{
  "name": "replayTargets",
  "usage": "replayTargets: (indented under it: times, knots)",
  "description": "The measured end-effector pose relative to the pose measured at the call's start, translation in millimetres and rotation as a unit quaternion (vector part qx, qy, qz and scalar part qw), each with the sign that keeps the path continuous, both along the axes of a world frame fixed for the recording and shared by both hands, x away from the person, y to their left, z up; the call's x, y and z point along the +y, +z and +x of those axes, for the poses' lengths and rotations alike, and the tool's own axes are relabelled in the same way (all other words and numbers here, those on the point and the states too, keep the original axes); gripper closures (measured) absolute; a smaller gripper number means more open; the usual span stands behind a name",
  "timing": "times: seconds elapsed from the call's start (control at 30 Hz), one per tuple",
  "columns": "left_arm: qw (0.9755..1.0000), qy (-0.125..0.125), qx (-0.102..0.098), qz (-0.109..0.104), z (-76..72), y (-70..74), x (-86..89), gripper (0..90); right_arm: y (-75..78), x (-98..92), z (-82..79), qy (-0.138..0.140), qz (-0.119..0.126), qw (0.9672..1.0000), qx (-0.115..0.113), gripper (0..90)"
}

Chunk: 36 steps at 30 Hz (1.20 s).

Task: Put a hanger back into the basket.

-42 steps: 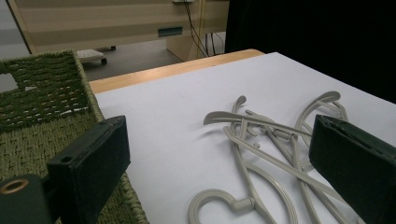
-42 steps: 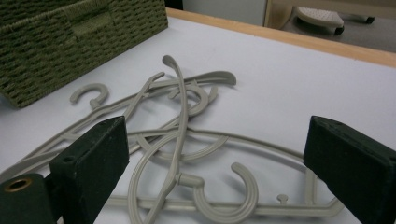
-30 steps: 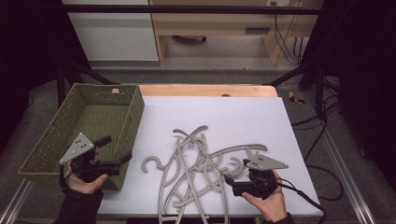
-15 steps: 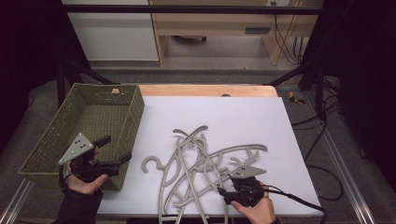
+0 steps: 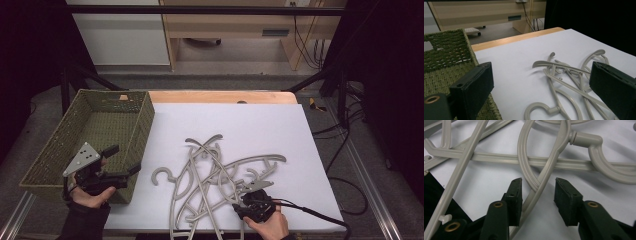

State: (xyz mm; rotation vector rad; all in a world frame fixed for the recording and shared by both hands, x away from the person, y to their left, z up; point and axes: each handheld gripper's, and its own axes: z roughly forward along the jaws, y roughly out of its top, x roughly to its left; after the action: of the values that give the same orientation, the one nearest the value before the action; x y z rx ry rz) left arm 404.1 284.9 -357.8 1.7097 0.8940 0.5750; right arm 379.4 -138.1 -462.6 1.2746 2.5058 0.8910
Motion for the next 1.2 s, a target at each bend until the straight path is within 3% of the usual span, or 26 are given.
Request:
replayTargets:
  times: [0.1,0.23,0.33,0.43,0.53,0.7,0.8,0.83,1.07,1.2]
  knots:
    - [1.0000,0.000,0.000,0.000,0.2,-0.2,-0.2,5.0,0.2,1.4,0.2,-0.008,0.004,0.9999,0.012,66.3]
    - [1.0000,0.000,0.001,0.000,0.4,-0.5,-0.6,5.0,1.3,-2.7,1.5,-0.008,0.003,0.9999,0.009,69.3]
    - [1.0000,0.000,0.002,0.000,0.4,-0.6,-0.9,5.1,2.5,-5.0,2.6,-0.031,0.010,0.9993,0.016,72.0]
    - [1.0000,0.000,0.002,0.000,0.5,-0.8,-1.1,5.1,2.9,-11.5,4.6,-0.034,0.006,0.9992,0.019,74.3]
    - [1.0000,-0.001,0.002,0.001,0.5,-0.9,-1.5,5.1,3.1,-13.6,5.0,-0.039,0.014,0.9989,0.020,74.0]
    - [1.0000,-0.002,0.003,0.002,0.6,-1.2,-2.3,5.1,2.8,-15.7,5.0,-0.038,0.002,0.9991,0.017,69.3]
    - [1.0000,-0.003,0.003,0.003,0.4,-1.0,-2.8,5.1,-0.3,-13.0,5.3,-0.038,0.002,0.9988,0.030,71.7]
    - [1.0000,-0.003,0.003,0.003,0.3,-1.0,-2.8,5.1,-0.8,-14.0,5.8,-0.036,-0.007,0.9990,0.024,73.6]
    - [1.0000,-0.003,0.003,0.003,0.5,-1.2,-3.0,5.2,-0.5,-15.5,7.5,-0.045,-0.009,0.9986,0.026,79.2]
    - [1.0000,-0.004,0.003,0.004,0.4,-1.0,-3.4,5.2,1.0,-18.7,9.0,-0.049,0.005,0.9982,0.034,81.3]
